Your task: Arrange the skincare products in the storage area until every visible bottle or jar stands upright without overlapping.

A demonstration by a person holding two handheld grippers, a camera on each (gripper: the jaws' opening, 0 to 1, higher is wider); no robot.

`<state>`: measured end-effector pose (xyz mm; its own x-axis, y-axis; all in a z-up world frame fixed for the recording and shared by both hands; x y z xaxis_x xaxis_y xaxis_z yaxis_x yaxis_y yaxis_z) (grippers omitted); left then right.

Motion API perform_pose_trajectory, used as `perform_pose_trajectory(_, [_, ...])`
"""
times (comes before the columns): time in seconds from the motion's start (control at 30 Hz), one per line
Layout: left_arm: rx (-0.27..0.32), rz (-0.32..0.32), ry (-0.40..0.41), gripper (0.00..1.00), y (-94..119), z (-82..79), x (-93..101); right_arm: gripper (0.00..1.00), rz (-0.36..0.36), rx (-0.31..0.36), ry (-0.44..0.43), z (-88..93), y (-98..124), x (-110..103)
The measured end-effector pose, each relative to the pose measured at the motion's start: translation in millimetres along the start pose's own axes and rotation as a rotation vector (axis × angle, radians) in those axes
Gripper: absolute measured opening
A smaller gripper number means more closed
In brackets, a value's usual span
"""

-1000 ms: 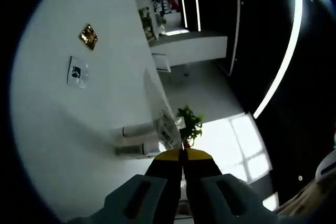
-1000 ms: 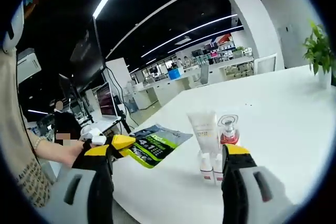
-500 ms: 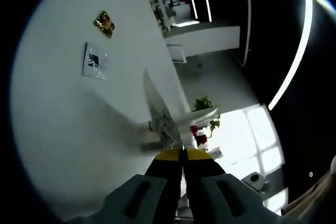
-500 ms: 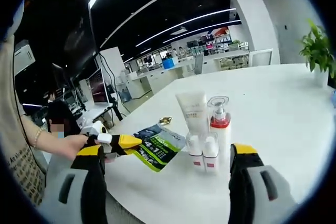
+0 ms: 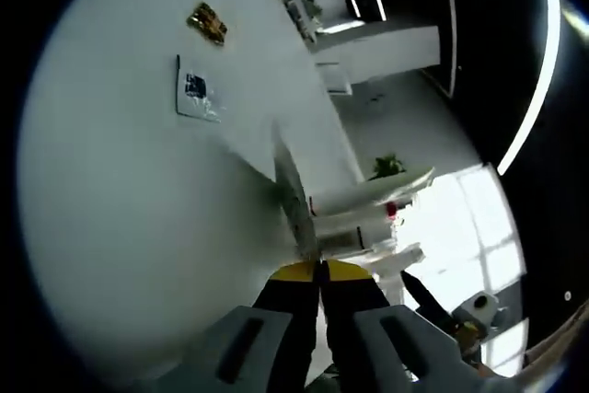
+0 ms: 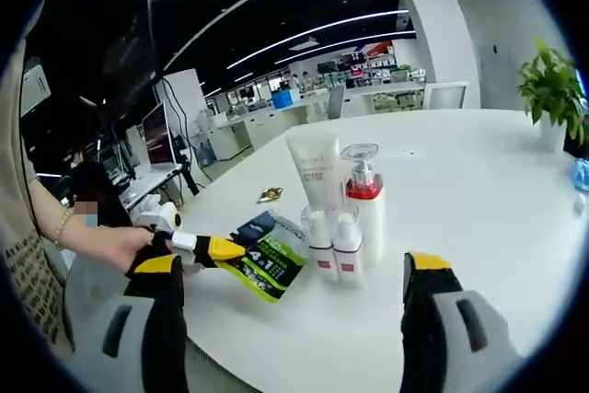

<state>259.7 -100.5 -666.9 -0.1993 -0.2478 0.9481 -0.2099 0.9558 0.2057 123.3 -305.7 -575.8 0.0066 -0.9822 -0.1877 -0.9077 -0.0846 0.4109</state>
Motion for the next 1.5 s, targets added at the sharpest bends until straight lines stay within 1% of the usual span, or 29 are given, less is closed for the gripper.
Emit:
perform_pose_trajectory(0.03, [-0.005, -0.013, 0.001, 0.00, 0, 1.1, -2.8, 1.00, -0.002, -0.003, -0.003, 0.7, 0, 0])
perform_pose_trajectory(0.07, [-0.006, -0.041, -0.006, 0.00, 2, 2.1, -6.8, 1.00, -0.002, -0.006, -0.009, 1.4, 0, 0])
perform_pose_trajectory(0.13, [-0.013, -0.064, -0.028, 0.00, 3, 3.2, -10.3, 1.00, 0.000, -0.006, -0.015, 1.8, -1, 0])
perform_pose_trajectory(0.3, [-0.016, -0.107, -0.050, 0.00, 6, 4.6, -15.0, 1.00, -0.005, -0.002, -0.030, 1.3, -3, 0])
perform_pose_trajectory(0.4, [-0.013, -0.120, -0.053, 0.03, 7, 4.6, -16.6, 1.00, -0.007, -0.005, -0.029, 1.6, -4, 0])
perform_pose_trajectory(0.53, [-0.028, -0.148, -0.104, 0.13, 8, 4.4, -15.8, 1.00, -0.014, -0.005, -0.041, 2.1, -5, -1])
perform_pose_trajectory(0.67, [-0.063, -0.171, -0.152, 0.12, 9, 4.1, -15.7, 1.00, -0.020, -0.003, -0.040, 1.1, -5, -3])
perform_pose_trajectory(0.7, [-0.070, -0.182, -0.179, 0.13, 10, 3.1, -15.9, 1.00, -0.021, -0.003, -0.039, 0.8, -5, -3])
perform_pose_trajectory(0.8, [-0.077, -0.212, -0.219, 0.18, 12, 0.0, -16.2, 1.00, -0.022, 0.000, -0.042, 0.3, -5, -3])
perform_pose_trajectory(0.83, [-0.088, -0.229, -0.241, 0.20, 13, -1.6, -17.2, 1.00, -0.021, -0.001, -0.040, 0.4, -5, -3])
perform_pose_trajectory(0.9, [-0.112, -0.271, -0.310, 0.22, 17, -5.2, -20.1, 1.00, -0.022, 0.000, -0.041, 0.9, -5, -3])
perform_pose_trajectory(1.0, [-0.132, -0.288, -0.387, 0.23, 20, -11.6, -18.6, 1.00, -0.021, -0.002, -0.044, 2.4, -4, -3])
perform_pose_trajectory(1.03, [-0.140, -0.292, -0.412, 0.24, 21, -13.9, -17.9, 1.00, -0.021, -0.003, -0.046, 2.9, -4, -3])
perform_pose_trajectory(1.13, [-0.182, -0.298, -0.526, 0.32, 20, -20.9, -13.1, 1.00, -0.020, -0.003, -0.050, 4.0, -3, -3])
perform_pose_trajectory(1.17, [-0.211, -0.297, -0.580, 0.35, 18, -22.9, -10.4, 1.00, -0.020, -0.004, -0.052, 4.4, -3, -3])
perform_pose_trajectory(1.2, [-0.218, -0.295, -0.597, 0.37, 17, -23.4, -9.5, 1.00, -0.020, -0.004, -0.052, 4.4, -3, -3])
perform_pose_trajectory(1.27, [-0.289, -0.286, -0.724, 0.42, 9, -26.0, -3.1, 1.00, -0.017, -0.003, -0.054, 4.4, -2, -3])
perform_pose_trajectory(1.3, [-0.312, -0.278, -0.774, 0.44, 6, -26.4, -1.0, 1.00, -0.017, -0.003, -0.054, 4.4, -2, -3])
perform_pose_trajectory(1.33, [-0.355, -0.275, -0.850, 0.46, 1, -26.4, 1.8, 1.00, -0.017, -0.003, -0.056, 4.5, -2, -2])
perform_pose_trajectory(1.37, [-0.384, -0.268, -0.897, 0.48, -2, -25.9, 3.2, 1.00, -0.016, -0.002, -0.057, 4.4, -2, -2])
perform_pose_trajectory(1.4, [-0.432, -0.255, -0.962, 0.49, -7, -24.4, 5.5, 1.00, -0.015, -0.002, -0.057, 4.4, -2, -2])
perform_pose_trajectory(1.43, [-0.462, -0.247, -1.012, 0.49, -11, -23.6, 6.7, 1.00, -0.016, -0.002, -0.057, 4.5, -2, -2])
perform_pose_trajectory(1.47, [-0.503, -0.245, -1.089, 0.50, -15, -22.7, 8.1, 1.00, -0.015, -0.003, -0.059, 4.7, -2, -1])
perform_pose_trajectory(1.5, [-0.530, -0.247, -1.142, 0.54, -18, -23.0, 7.6, 1.00, -0.014, -0.004, -0.060, 5.0, -2, -1])
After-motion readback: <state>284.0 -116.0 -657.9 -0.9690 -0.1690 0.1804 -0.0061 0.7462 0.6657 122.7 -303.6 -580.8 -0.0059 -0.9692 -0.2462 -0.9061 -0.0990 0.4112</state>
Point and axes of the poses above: the point that each gripper's makers call its tool centre point, and the gripper's own axes: y roughly backward along the fingers, x roughly to its right, z roughly out of its underside, the point moved 9 cm from there along y, roughly backward along the fingers, and after that the axes turned 7 degrees about z, right-handed, at the moved point
